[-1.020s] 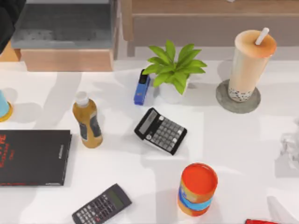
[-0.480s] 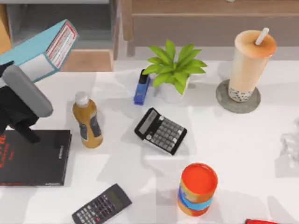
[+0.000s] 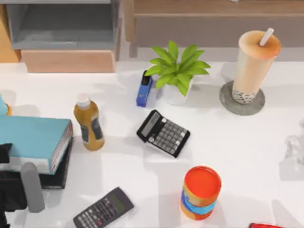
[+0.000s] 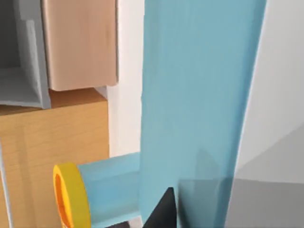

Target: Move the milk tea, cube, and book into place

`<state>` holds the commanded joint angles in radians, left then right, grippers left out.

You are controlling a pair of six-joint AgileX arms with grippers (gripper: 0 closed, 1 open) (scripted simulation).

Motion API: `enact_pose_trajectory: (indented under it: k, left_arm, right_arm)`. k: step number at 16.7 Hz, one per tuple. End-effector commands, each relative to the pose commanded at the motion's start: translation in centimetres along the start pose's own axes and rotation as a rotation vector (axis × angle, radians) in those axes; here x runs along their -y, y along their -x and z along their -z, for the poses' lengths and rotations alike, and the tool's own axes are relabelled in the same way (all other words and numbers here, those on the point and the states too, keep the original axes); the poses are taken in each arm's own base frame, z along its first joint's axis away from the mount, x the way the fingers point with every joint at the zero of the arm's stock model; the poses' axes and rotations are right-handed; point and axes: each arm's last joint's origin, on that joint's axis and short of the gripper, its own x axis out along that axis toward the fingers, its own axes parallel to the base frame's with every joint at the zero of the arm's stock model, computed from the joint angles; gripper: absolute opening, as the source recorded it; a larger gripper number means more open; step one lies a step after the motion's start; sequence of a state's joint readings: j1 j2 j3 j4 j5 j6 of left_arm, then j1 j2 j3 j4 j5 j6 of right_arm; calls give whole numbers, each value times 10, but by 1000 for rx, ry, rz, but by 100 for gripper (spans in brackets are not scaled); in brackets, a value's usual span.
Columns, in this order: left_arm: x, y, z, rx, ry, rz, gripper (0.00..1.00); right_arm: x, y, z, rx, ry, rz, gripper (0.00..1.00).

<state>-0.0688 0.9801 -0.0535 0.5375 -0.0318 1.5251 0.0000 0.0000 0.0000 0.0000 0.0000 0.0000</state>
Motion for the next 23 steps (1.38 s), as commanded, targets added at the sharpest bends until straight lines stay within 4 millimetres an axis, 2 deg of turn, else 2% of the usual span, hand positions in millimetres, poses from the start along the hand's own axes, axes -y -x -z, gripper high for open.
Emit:
enact_pose_trajectory:
  k: [2,6,7,17,23]
  left_arm:
    - [6,1,0,2,-33,24,0]
    - [6,1,0,2,-33,24,0]
    - [-1,0,-1,3,-36,-7,0]
    - [6,-4,0,2,-33,24,0]
    - [6,-4,0,2,-33,24,45]
  right_arm:
    - [0,0,0,0,0,0,100]
    - [0,0,0,0,0,0,100]
    - [0,0,0,0,0,0,100]
    - [0,0,0,0,0,0,100]
    - [0,0,0,0,0,0,100]
